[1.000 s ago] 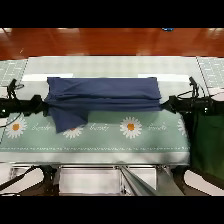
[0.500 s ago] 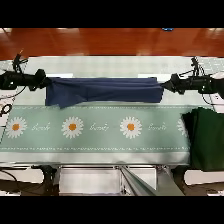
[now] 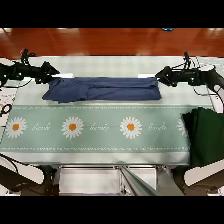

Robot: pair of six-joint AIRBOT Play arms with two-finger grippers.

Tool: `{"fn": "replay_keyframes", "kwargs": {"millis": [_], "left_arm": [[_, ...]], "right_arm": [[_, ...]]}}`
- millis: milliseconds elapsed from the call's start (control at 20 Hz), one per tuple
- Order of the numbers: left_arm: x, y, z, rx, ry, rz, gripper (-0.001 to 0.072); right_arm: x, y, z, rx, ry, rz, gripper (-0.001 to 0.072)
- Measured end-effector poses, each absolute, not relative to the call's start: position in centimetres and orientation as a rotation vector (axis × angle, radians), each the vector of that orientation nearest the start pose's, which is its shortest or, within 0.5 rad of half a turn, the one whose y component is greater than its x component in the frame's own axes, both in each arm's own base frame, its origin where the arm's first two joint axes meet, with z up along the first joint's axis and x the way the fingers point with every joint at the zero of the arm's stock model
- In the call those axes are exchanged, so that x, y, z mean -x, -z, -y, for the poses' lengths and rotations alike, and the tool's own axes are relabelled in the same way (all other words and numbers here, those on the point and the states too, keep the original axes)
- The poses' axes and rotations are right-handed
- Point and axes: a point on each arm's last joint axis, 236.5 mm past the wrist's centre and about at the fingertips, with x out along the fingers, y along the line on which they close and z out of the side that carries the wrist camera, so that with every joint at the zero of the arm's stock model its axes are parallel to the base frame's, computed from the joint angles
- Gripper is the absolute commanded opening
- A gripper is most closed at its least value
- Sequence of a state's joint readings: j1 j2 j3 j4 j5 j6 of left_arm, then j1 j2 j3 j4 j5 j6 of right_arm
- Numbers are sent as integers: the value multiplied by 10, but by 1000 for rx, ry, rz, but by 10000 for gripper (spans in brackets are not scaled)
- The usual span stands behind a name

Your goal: Fold the shirts.

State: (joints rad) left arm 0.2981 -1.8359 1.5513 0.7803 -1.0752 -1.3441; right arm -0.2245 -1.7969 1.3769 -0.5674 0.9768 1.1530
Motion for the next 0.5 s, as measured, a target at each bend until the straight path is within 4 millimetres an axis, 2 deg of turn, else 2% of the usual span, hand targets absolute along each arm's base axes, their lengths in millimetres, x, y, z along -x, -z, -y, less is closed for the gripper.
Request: {"fn": "replay_keyframes", "kwargs": {"millis": [100, 250, 350, 450, 500], "left_arm": [[-525, 26, -31, 741, 188, -1121, 510], [-504, -5, -61, 707, 133, -1114, 510], [-483, -30, -61, 669, 113, -1080, 510], [-466, -46, -53, 629, 82, -1008, 510], [-456, -48, -45, 615, 76, -988, 510]], "right_arm": [[-523, 32, -25, -824, -324, -1027, 413], [-506, 12, 20, -848, -292, -1027, 414], [-488, 14, 43, -855, -246, -1062, 414], [-475, 25, 50, -873, -217, -1100, 417], [-470, 34, 49, -881, -204, -1127, 417]]}}
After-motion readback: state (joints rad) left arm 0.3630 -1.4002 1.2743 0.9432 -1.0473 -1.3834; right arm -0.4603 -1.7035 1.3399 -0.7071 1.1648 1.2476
